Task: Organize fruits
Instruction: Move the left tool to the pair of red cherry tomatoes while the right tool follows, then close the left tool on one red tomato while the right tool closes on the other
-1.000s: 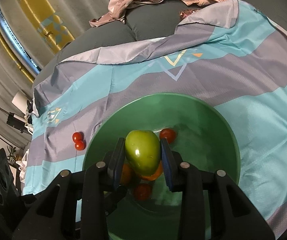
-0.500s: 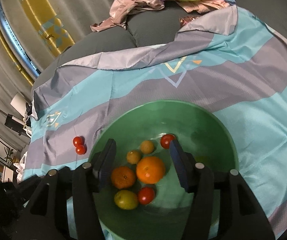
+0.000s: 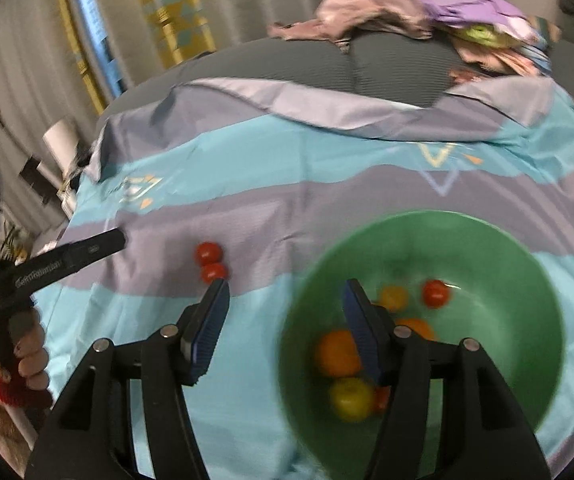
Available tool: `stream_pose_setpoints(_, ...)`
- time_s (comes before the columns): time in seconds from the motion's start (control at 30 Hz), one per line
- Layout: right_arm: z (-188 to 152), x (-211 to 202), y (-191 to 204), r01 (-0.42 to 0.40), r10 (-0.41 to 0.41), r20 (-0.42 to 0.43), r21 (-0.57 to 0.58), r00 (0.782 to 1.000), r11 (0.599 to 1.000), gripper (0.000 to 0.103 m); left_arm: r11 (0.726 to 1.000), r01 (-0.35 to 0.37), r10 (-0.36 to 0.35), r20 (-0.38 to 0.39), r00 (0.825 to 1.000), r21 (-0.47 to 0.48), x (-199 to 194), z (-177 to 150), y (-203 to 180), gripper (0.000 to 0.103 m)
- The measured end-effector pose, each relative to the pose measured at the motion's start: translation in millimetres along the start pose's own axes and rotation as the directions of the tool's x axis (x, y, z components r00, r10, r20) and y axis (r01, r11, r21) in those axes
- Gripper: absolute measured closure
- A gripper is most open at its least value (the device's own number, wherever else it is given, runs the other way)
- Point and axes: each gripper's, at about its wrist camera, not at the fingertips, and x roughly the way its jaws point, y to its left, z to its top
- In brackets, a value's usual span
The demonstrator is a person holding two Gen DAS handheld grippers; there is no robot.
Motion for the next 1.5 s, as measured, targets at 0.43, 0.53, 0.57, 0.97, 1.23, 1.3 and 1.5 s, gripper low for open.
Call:
stream_pose_setpoints(0.43,0.0,78.5,71.2,-0.082,0.062,-0.188,-0.099,0.980,0.992,0.063,0.986,0.141,-0.152,-0.137,0.979,-0.088,52.2,14.1,22.3,0.056)
stream_pose_setpoints(0.53,0.8,97.6,73.4,-0.046,0.022,-0.216,-0.107,0.976,0.993,0.065,0.980,0.171,-0.186,-0.161,0.969,-0.104,62.8,17.0,25.2,0.057)
stream_pose_setpoints(0.57,2.0,103.3,72.7,-0.042,0.017,-0.227,-0.104,0.974,0.994,0.066,0.976,0.186,-0.204,-0.177,0.963,-0.115,68.6,18.1,26.6,0.058)
stream_pose_setpoints(0.97,14.6,137.1,71.7,0.005,-0.031,-0.256,-0.099,0.966,0.995,0.068,0.968,0.185,-0.227,-0.275,0.934,-0.173,108.8,24.9,32.3,0.060)
stream_pose_setpoints(1.23,13.9,148.6,72.3,0.024,-0.055,-0.257,-0.121,0.965,0.992,0.074,0.960,0.222,-0.265,-0.294,0.918,-0.173,115.8,19.1,28.3,0.072)
stream_pose_setpoints(1.3,13.6,147.9,71.3,0.020,-0.051,-0.258,-0.123,0.965,0.992,0.073,0.959,0.219,-0.264,-0.294,0.919,-0.177,115.5,19.1,29.0,0.072)
stream_pose_setpoints(1.5,11.2,133.4,65.2,0.016,-0.042,-0.243,-0.108,0.969,0.994,0.074,0.980,0.139,-0.176,-0.289,0.941,-0.143,100.9,16.8,26.4,0.073)
